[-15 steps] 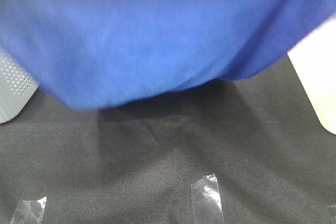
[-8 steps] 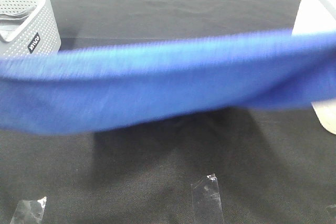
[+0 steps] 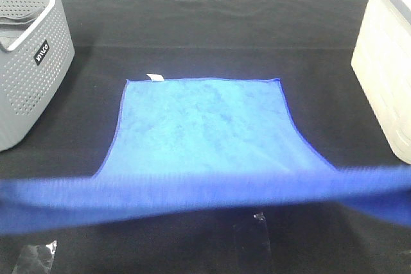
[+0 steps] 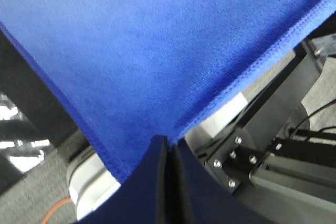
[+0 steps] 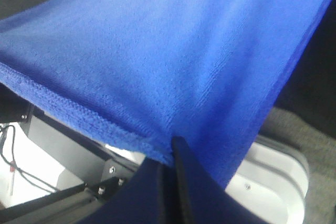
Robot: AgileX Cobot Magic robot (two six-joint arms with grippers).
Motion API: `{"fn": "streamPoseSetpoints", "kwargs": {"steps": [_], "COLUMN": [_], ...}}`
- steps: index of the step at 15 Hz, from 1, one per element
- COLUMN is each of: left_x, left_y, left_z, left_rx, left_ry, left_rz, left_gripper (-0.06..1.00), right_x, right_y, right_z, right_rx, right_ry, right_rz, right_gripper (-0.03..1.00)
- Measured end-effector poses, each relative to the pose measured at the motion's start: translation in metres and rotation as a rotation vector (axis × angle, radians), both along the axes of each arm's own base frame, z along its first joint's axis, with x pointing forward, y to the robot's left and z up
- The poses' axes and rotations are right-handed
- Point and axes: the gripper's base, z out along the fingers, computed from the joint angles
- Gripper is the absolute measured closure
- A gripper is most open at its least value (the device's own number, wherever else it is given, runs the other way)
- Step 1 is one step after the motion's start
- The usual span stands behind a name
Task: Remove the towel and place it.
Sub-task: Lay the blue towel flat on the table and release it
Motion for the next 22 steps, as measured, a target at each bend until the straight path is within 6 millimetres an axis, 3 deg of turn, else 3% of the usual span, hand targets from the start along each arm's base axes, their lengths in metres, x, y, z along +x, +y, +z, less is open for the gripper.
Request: {"fn": "streamPoseSetpoints", "kwargs": {"steps": [3, 7, 22], "left_x": [-0.014, -0.025, 0.035], "left_y": [0.005, 0.007, -0.029], "left_z": [-0.022, -0.038, -0.119], "left_rx": [0.004, -0.024, 0.15], "left_ry": [0.077, 0.148, 0.531], "left_rz": [0.007, 0.021, 0.008], "left_gripper": [0.94, 0.94, 0.94], "right_x": [-0.007, -0.01, 0.04], "right_y": [0.004, 0.003, 0.011], "right_z": [-0.026, -0.043, -0.121], "right_rx": [0.047, 0.024, -0.26], "right_ry": [0.124, 0.184, 0.551], "right_rz": [0.003, 0.005, 0.157], "right_gripper": [0.97, 0.97, 0.97]}}
